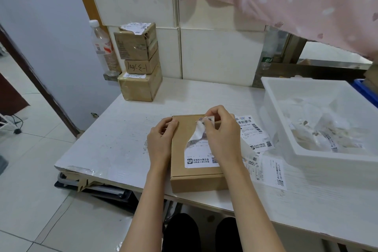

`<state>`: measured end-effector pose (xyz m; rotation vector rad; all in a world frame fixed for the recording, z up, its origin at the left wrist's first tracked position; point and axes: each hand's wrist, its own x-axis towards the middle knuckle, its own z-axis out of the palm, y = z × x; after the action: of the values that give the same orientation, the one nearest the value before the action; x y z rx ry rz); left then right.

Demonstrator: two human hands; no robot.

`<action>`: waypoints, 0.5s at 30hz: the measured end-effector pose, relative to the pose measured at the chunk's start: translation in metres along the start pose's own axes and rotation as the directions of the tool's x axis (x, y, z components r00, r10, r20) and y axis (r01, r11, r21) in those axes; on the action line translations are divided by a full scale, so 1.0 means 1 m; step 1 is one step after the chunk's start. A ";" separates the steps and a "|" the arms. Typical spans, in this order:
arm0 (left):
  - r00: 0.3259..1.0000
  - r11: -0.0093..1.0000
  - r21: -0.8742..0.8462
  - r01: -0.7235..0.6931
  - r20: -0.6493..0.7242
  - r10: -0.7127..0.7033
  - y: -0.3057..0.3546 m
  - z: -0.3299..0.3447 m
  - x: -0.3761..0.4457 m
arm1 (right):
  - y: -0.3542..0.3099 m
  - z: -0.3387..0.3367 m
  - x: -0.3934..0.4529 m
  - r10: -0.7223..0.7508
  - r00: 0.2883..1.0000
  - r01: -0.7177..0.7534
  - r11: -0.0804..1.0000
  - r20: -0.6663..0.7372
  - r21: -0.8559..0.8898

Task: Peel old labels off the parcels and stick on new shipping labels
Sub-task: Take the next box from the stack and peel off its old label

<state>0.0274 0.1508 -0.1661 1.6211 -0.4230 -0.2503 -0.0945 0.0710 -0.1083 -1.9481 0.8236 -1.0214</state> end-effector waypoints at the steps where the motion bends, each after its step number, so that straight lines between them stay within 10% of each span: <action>1: 1.000 1.000 0.000 -0.001 0.003 0.001 0.001 0.000 -0.001 | 0.001 0.000 0.000 0.010 1.000 -0.010 1.000 -0.010 -0.018; 7: 1.000 1.000 0.012 -0.010 0.004 0.010 0.001 0.000 0.000 | 0.010 -0.006 -0.004 -0.035 0.986 -0.044 0.886 -0.161 -0.462; 15: 1.000 1.000 0.007 0.001 0.004 -0.001 0.000 0.000 0.001 | 0.008 -0.006 -0.008 0.071 0.990 -0.125 0.844 -0.123 -0.521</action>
<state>0.0279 0.1503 -0.1657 1.6281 -0.4267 -0.2526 -0.1047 0.0713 -0.1160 -2.2888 1.3632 -0.8945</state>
